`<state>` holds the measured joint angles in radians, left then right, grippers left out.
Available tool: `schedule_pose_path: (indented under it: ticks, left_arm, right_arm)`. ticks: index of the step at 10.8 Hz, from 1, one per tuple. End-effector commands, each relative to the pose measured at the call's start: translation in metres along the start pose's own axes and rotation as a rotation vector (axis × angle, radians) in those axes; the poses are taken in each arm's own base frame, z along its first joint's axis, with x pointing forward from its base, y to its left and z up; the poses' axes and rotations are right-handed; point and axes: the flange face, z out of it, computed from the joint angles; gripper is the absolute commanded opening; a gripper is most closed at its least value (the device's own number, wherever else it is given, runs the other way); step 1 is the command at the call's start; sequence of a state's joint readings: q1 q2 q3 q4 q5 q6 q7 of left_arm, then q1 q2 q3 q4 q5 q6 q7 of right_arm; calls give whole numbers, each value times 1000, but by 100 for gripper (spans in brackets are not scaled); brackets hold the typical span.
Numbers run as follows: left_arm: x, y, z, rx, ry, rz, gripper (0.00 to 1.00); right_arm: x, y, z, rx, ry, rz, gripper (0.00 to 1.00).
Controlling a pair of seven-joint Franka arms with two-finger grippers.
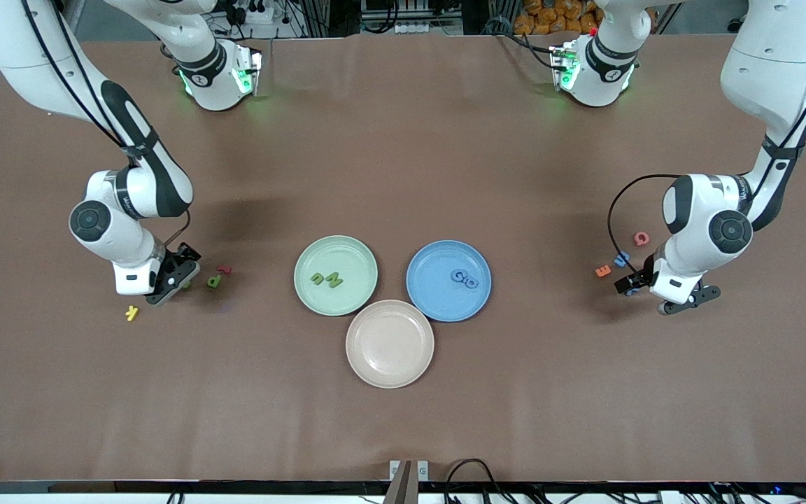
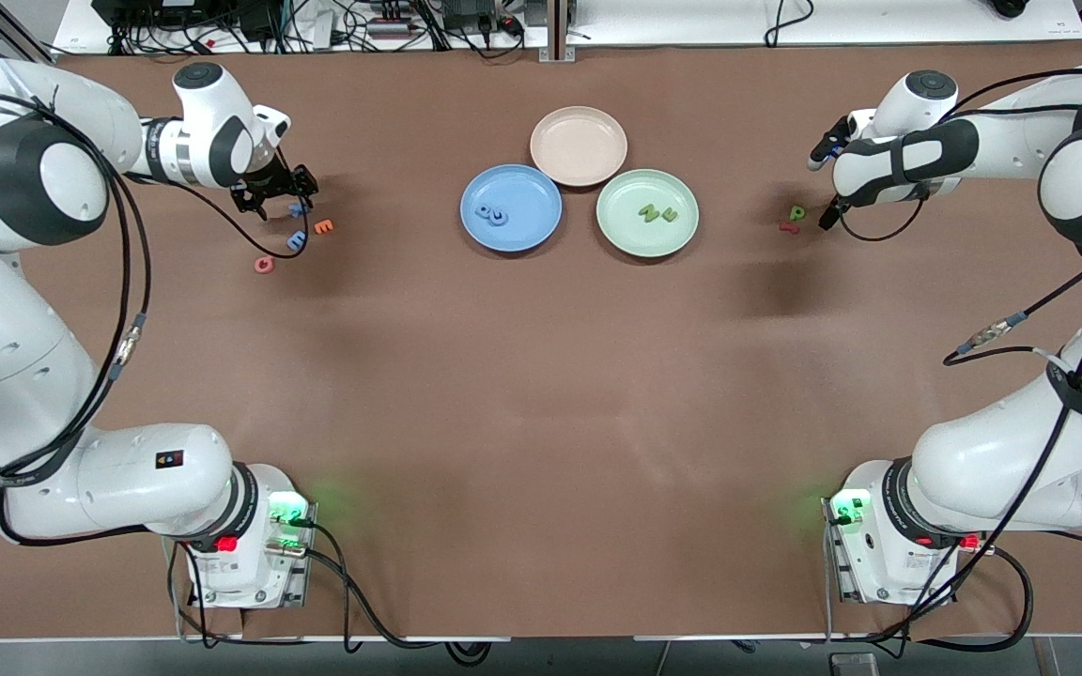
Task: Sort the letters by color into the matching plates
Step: 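Return both grippers and grasp the green B and the blue x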
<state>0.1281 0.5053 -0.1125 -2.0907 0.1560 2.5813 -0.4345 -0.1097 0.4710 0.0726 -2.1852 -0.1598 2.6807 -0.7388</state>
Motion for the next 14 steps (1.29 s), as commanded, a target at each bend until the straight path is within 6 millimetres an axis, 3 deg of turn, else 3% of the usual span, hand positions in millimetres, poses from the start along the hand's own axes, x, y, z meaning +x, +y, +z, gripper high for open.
schedule_pose_path:
  ticks: [1,2,6,9,11,14]
  left_arm:
    - [-1,-1,-3,6,19,-12,38]
    - [-1,-1,-3,6,19,-21,0]
    - [0,-1,-5,6,22,-24,0]
    - [2,0,-10,3,32,-25,0]
    - [5,6,-29,-3,61,-16,0]
    - [0,39,-57,-22,103,-5,0]
  right_arm:
    - [-4,-1,0,-13,7,-30,64]
    - [-4,-2,1,-12,6,-30,55]
    - [-4,-2,1,-12,6,-30,24]
    - [-3,-1,-1,-13,7,-19,19]
    - [-2,3,-9,-18,14,7,17]
    - [0,9,-18,-24,17,102,17]
